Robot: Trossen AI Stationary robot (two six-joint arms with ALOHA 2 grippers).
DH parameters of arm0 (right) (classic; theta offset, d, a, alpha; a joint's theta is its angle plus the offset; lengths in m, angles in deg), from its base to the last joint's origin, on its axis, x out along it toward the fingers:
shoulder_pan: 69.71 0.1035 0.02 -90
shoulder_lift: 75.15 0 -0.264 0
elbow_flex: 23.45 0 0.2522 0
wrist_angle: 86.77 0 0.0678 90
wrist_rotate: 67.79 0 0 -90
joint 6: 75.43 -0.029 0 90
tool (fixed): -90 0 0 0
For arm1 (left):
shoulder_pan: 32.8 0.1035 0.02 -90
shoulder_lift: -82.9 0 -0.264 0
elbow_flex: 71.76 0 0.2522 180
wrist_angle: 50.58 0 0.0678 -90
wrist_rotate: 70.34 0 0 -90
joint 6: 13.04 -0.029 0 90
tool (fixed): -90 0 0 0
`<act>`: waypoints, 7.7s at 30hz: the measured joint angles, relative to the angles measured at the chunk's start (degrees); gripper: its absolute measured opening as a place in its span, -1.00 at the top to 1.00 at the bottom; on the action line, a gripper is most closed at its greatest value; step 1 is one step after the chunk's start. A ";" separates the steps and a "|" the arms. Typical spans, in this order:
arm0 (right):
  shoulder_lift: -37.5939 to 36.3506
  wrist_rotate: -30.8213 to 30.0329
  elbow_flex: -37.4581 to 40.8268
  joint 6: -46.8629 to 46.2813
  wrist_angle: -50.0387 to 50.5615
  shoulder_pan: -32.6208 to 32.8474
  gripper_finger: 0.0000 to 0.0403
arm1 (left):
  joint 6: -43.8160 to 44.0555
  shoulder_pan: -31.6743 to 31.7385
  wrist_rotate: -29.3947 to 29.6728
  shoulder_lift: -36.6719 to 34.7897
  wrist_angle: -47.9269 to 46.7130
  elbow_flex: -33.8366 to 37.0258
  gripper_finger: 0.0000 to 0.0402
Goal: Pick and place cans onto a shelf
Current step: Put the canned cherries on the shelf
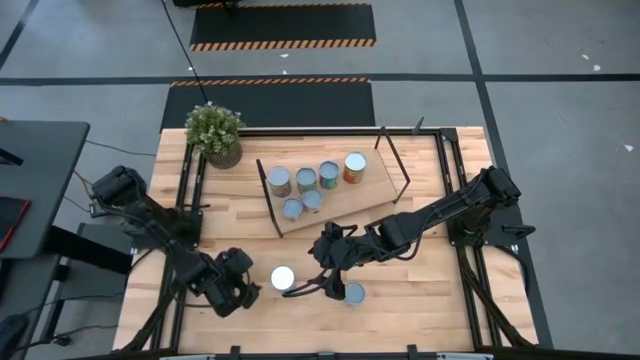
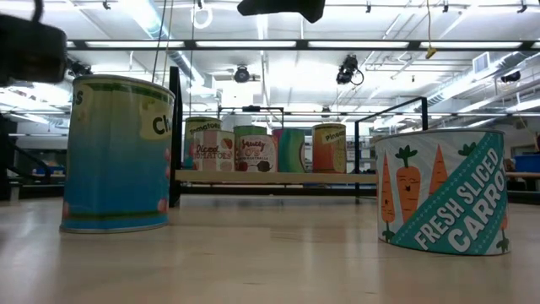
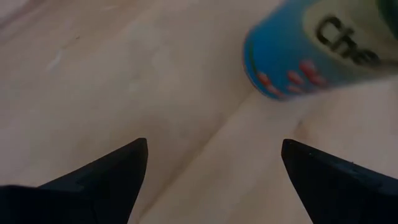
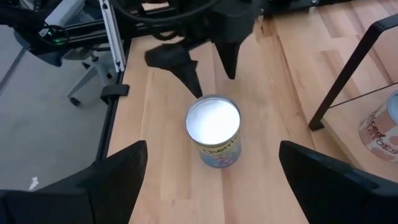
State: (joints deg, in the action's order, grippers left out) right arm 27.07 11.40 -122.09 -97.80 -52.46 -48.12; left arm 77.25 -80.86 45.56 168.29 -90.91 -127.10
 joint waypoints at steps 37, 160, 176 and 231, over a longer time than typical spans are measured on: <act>-0.20 0.02 0.00 -1.71 7.04 -2.13 -0.84 | -26.57 8.73 -5.23 -10.52 0.29 3.44 -0.87; 7.45 5.44 8.20 16.09 -7.49 -5.84 -0.93 | -23.38 17.59 10.09 4.72 48.74 11.40 -0.87; 8.75 7.09 8.24 17.66 -7.90 -6.36 -0.93 | -21.18 18.39 10.35 4.72 49.12 11.42 -0.87; -24.35 -16.72 26.56 -19.83 17.60 -23.01 -0.64 | -17.14 14.68 10.48 -6.75 33.18 11.44 -0.87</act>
State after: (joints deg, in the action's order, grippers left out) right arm 2.71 -5.32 -95.54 -117.63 -34.86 -71.14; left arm 60.10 -66.18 56.04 161.53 -57.73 -115.65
